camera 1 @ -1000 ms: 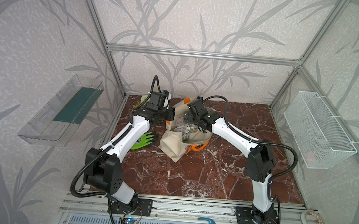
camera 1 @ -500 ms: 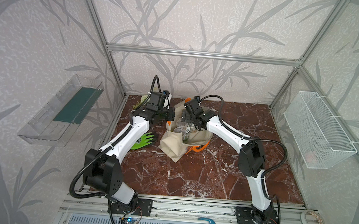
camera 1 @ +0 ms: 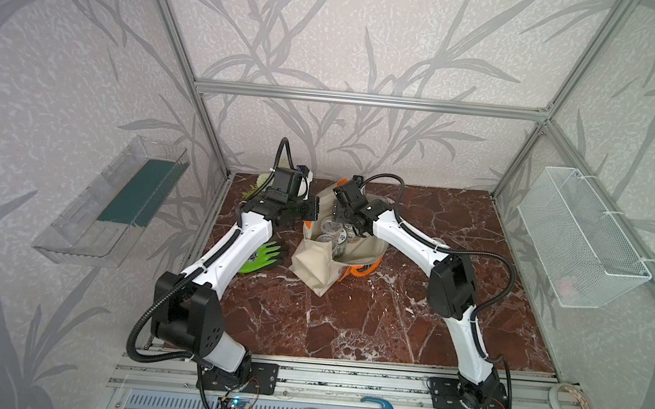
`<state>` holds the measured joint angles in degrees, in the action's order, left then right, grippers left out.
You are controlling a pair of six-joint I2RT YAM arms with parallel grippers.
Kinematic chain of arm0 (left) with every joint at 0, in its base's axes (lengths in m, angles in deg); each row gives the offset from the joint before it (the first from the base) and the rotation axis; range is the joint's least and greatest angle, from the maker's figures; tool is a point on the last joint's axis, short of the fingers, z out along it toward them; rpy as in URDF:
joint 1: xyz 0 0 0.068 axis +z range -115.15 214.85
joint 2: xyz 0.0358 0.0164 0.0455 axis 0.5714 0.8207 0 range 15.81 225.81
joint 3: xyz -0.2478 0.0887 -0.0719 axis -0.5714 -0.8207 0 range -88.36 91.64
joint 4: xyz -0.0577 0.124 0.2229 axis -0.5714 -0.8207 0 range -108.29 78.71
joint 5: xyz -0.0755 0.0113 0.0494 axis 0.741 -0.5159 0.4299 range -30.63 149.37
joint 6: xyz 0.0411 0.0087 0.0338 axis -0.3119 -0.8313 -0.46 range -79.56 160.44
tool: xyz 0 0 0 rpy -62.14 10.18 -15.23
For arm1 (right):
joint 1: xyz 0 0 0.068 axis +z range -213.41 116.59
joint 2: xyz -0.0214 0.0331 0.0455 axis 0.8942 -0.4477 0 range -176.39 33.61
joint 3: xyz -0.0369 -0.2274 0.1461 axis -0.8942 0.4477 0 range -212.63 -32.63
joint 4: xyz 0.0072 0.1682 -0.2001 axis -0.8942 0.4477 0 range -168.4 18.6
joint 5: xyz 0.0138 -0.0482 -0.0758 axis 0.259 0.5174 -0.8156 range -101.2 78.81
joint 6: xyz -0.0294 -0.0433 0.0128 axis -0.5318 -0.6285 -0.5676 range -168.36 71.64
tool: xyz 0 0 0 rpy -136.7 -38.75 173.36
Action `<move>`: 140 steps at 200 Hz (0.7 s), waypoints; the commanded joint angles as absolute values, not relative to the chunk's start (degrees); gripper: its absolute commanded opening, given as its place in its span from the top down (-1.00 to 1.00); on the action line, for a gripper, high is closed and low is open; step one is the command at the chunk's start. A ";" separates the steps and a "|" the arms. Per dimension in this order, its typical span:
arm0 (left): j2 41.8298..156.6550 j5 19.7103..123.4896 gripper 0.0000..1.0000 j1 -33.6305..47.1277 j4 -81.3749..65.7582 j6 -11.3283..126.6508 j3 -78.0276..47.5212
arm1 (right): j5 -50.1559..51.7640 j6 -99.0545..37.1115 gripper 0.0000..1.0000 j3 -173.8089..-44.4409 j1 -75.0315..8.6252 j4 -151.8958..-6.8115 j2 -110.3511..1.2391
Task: Take out the seed jars from the canvas bag
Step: Pick up the seed jar from the canvas bag.
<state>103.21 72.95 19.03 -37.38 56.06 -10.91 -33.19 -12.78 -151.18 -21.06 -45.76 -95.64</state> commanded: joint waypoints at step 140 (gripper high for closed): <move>101.65 71.49 1.00 18.76 -36.33 56.64 -10.94 | -30.75 -17.84 -0.28 -142.02 -20.63 -50.93 -77.79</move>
